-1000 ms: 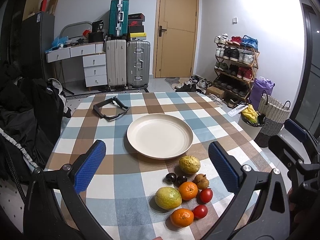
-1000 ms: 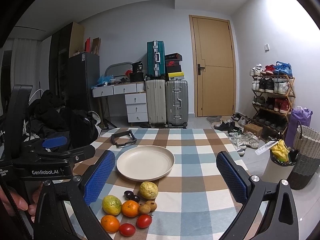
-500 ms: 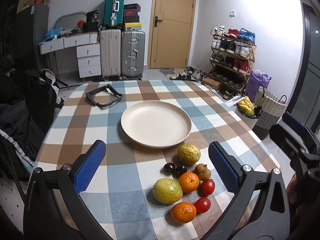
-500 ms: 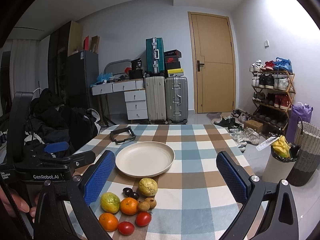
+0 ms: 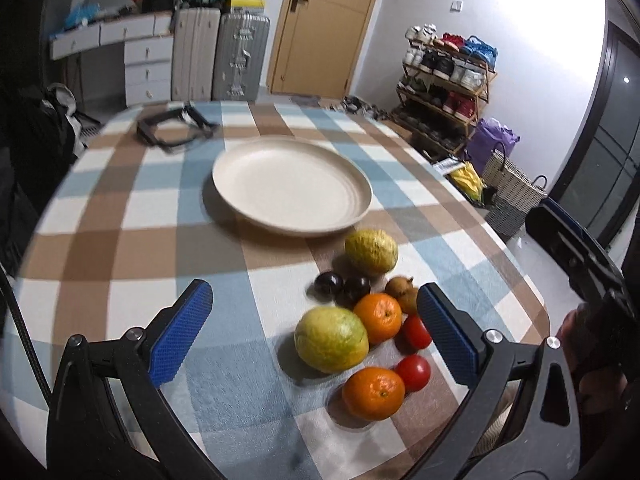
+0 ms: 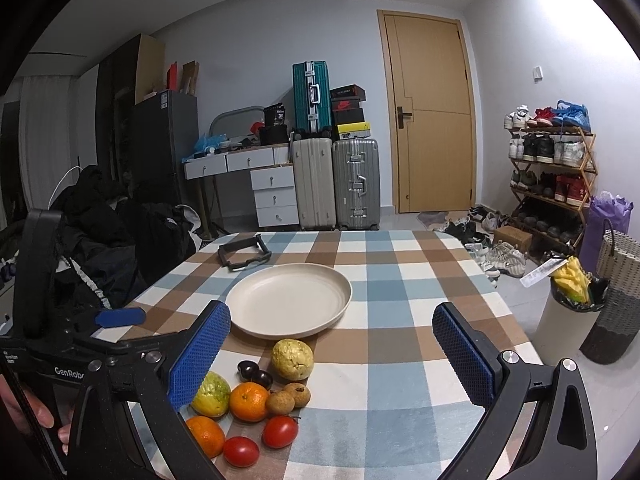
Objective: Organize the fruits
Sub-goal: 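Lower the left gripper onto the large green pomelo and close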
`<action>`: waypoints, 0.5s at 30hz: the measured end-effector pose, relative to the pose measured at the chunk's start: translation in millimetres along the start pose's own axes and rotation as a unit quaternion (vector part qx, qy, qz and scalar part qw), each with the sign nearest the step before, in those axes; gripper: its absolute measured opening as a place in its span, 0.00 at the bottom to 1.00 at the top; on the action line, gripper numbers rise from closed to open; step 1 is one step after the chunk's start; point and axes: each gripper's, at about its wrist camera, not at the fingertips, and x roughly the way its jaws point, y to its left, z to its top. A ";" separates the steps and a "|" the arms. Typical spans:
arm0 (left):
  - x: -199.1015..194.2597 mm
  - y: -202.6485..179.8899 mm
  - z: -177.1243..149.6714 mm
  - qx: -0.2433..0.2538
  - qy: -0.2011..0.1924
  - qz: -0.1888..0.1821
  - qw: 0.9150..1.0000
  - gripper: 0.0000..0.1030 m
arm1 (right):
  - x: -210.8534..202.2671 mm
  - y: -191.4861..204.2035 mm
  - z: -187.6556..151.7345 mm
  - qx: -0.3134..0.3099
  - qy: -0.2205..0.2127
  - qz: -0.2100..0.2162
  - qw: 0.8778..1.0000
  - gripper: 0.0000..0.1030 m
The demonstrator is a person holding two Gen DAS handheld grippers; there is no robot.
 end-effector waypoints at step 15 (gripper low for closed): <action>42.8 21.3 -14.8 -0.042 0.059 -0.067 0.995 0.83 | 35.0 -11.0 -17.2 0.017 0.035 0.007 0.999 1.00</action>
